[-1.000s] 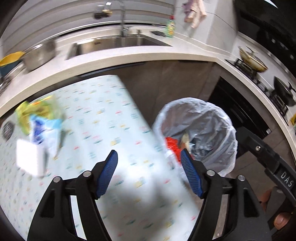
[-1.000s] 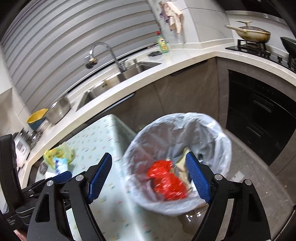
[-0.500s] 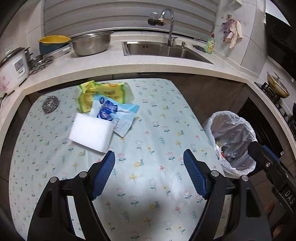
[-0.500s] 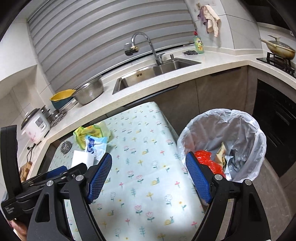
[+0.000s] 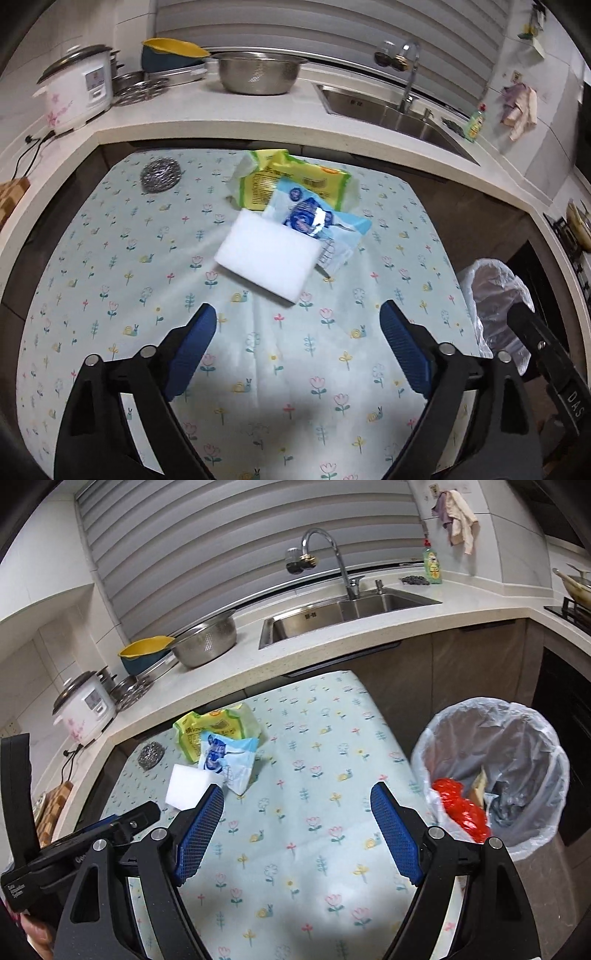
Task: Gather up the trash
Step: 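Grasp the white sponge block with the left tool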
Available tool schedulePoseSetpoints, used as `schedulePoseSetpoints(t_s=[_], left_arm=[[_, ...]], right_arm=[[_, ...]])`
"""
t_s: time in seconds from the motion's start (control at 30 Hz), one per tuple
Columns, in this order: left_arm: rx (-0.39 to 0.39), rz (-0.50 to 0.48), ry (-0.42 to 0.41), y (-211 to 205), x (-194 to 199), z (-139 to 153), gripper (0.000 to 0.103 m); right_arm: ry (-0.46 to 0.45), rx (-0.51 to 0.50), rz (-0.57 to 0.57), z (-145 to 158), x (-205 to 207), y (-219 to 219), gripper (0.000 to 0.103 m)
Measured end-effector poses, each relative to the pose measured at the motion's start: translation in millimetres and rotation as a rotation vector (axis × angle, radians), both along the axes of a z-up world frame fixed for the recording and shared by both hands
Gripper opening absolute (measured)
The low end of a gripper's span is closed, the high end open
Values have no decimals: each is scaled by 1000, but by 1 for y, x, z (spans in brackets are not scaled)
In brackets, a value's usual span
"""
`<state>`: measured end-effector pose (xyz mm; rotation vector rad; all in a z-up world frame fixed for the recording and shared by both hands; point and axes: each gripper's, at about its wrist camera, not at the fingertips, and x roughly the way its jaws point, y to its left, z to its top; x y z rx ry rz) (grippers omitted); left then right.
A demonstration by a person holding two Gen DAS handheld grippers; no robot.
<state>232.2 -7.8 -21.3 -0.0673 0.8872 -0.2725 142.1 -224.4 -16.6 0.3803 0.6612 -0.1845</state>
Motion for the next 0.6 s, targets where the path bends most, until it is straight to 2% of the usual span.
schedulePoseSetpoints(t_s=[0.17,0.33,0.6], left_arm=[[-44,94,77,17,45,-13,88],[-107,191,173,17,87,-28,88],[-197,354,379,13,128,-62,91]], right_arm=[[28,-24,37,-13,36,9,79],[47,3,53,-28,71,10,79],[61,-10,89,-42,110,16,79]])
